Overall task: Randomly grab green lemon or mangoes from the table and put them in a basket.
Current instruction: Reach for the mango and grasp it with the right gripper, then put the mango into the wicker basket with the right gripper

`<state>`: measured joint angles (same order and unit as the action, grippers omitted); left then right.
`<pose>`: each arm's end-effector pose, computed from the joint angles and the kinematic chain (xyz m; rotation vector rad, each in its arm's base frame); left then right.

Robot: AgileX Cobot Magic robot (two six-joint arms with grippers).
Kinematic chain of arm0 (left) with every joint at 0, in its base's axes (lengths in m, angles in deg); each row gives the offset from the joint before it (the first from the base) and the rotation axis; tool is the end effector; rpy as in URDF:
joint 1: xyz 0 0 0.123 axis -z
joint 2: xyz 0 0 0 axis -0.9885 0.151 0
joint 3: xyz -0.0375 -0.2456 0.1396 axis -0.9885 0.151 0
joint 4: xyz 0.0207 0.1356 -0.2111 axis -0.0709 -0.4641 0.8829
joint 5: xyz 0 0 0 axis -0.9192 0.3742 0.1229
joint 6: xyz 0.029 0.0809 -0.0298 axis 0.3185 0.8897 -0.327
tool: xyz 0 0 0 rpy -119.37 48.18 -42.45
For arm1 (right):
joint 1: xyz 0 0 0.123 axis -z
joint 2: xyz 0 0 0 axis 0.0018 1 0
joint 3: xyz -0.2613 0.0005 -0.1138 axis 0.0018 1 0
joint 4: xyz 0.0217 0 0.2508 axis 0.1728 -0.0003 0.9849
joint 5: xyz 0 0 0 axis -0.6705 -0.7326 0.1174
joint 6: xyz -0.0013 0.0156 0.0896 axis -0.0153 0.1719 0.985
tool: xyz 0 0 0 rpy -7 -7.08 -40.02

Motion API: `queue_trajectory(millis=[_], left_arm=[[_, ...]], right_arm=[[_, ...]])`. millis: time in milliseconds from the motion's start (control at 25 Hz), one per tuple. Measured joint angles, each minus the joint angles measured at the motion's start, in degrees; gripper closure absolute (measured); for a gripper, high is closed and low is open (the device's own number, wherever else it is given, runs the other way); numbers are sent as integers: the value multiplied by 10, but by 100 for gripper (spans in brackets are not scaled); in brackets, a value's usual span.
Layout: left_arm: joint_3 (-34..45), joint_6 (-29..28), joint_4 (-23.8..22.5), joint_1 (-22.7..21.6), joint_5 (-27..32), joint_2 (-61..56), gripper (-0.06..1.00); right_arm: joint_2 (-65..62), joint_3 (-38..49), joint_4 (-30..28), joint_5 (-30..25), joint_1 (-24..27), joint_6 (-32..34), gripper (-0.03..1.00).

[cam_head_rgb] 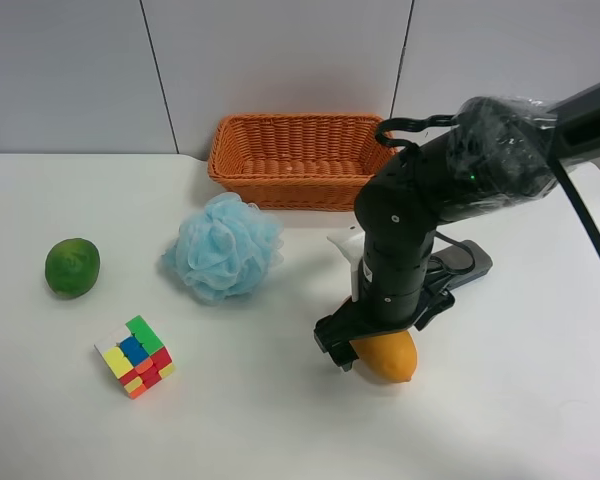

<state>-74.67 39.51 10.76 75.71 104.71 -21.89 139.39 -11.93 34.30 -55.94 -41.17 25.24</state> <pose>-0.0079 0.0053 0.2798 -0.2084 2.0223 0.0887 0.2415 0.1988 0.1192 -0.5474 3.0164 -0.1065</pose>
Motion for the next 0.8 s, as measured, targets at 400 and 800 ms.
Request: queue_trajectory(millis=[400, 800], left_arm=[[0, 0, 0, 0, 0, 0, -5], [0, 0, 0, 0, 0, 0, -5]], right_arm=[[0, 0, 1, 6, 0, 0, 32], [-1, 0, 1, 6, 0, 0, 32]])
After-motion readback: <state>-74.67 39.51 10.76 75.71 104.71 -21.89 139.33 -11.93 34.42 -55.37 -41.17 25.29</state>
